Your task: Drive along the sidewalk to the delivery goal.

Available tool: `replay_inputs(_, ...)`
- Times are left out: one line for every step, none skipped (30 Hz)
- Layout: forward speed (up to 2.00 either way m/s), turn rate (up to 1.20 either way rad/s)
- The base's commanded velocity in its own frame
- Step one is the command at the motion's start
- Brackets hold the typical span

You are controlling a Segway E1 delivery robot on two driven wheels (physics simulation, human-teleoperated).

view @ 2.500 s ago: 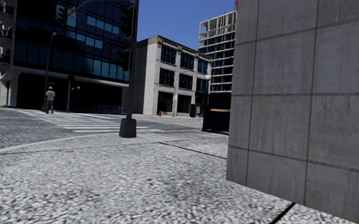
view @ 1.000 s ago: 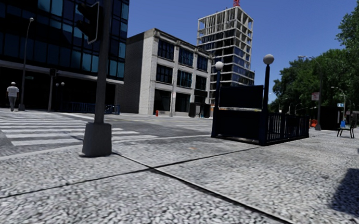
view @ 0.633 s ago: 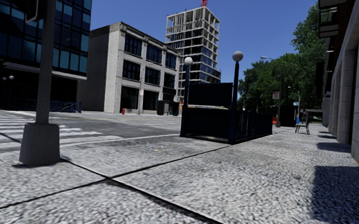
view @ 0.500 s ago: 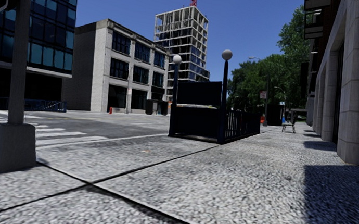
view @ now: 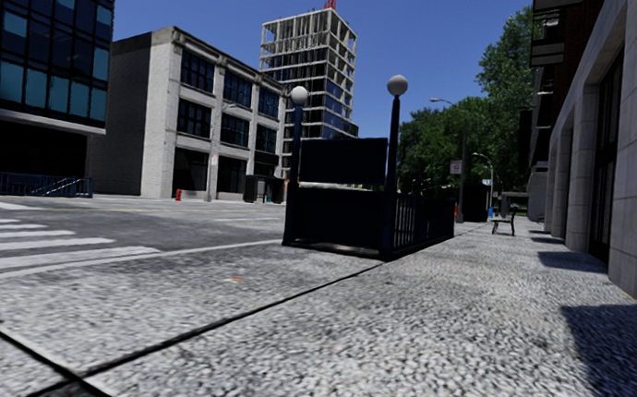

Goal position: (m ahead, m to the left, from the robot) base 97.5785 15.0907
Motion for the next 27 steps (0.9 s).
replay_inputs(1.12,-0.73)
replay_inputs(1.12,-0.74)
replay_inputs(1.12,-0.74)
replay_inputs(1.12,-0.74)
replay_inputs(1.12,-0.74)
replay_inputs(1.12,-0.74)
replay_inputs(1.12,-0.74)
replay_inputs(1.12,-0.74)
replay_inputs(1.12,-0.74)
replay_inputs(1.12,-0.74)
replay_inputs(1.12,-0.74)
replay_inputs(1.12,-0.74)
replay_inputs(1.14,-0.74)
replay_inputs(1.14,-0.74)
replay_inputs(1.27,-0.66)
replay_inputs(1.48,-0.39)
replay_inputs(2.00,-0.22)
replay_inputs(2.00,-0.22)
replay_inputs(2.00,0.00)
replay_inputs(2.00,0.00)
replay_inputs(2.00,0.00)
replay_inputs(2.00,0.00)
replay_inputs(2.00,0.00)
replay_inputs(2.00,0.00)
replay_inputs(2.00,0.00)
replay_inputs(2.00,0.00)
replay_inputs(2.00,0.00)
